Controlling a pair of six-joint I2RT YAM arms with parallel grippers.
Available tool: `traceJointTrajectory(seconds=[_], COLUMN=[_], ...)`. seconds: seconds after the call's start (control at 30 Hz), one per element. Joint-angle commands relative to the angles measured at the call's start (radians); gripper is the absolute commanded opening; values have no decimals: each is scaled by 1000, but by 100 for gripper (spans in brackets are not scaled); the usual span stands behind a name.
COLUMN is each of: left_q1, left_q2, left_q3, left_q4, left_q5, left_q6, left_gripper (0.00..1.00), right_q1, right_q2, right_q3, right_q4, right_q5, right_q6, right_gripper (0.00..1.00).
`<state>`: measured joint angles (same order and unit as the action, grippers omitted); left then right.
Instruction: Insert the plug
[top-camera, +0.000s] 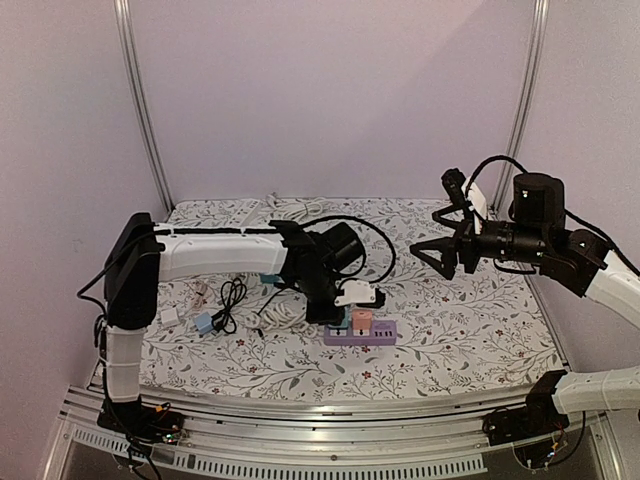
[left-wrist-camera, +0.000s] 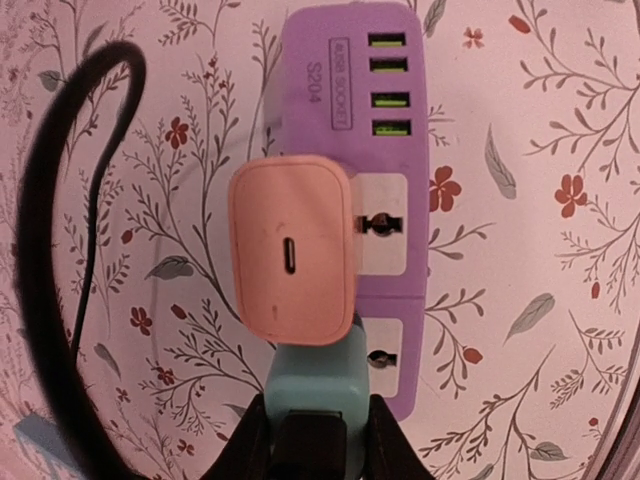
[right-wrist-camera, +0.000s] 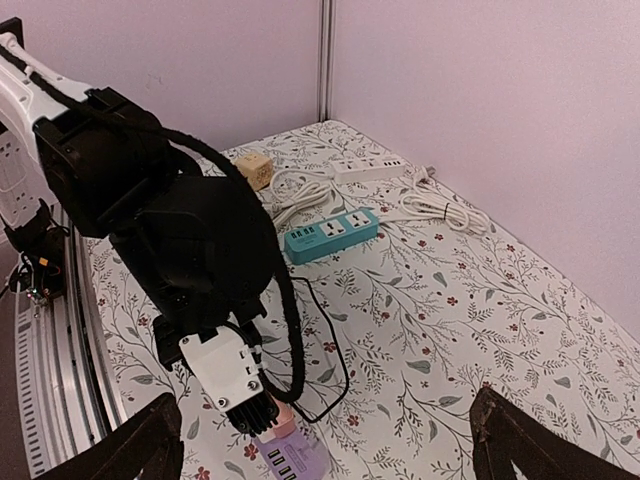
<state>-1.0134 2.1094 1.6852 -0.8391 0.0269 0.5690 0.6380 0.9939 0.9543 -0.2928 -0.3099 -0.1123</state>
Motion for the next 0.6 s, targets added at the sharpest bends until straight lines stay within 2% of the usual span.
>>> traceJointTrajectory(seconds=[0.0, 0.13, 0.27, 0.37, 0.47, 0.57], left_q1=[-52, -57, -49, -36, -23, -17], left_q2=[97, 137, 142, 77, 30, 7], left_q3=[-137, -95, -80, -84, -83, -77], left_q4=[-26, -88, -89, -68, -51, -45], left_q5=[-75, -87, -42, 30, 57, 25], left_q6=[14, 24, 12, 5, 11, 11], left_gripper=[0, 0, 1, 30, 53, 97], right_q1=[-6, -6, -5, -6, -6, -5], right_q2=[2, 2, 3, -2, -5, -5], right_q3=[3, -1, -4, -6, -3, 5], right_q4=[12, 18, 20, 19, 21, 21], right_q5=[-11, -20, -22, -21, -18, -23], right_q6=[10, 18, 25, 27, 26, 23], right_gripper=[99, 99, 99, 99, 99, 99])
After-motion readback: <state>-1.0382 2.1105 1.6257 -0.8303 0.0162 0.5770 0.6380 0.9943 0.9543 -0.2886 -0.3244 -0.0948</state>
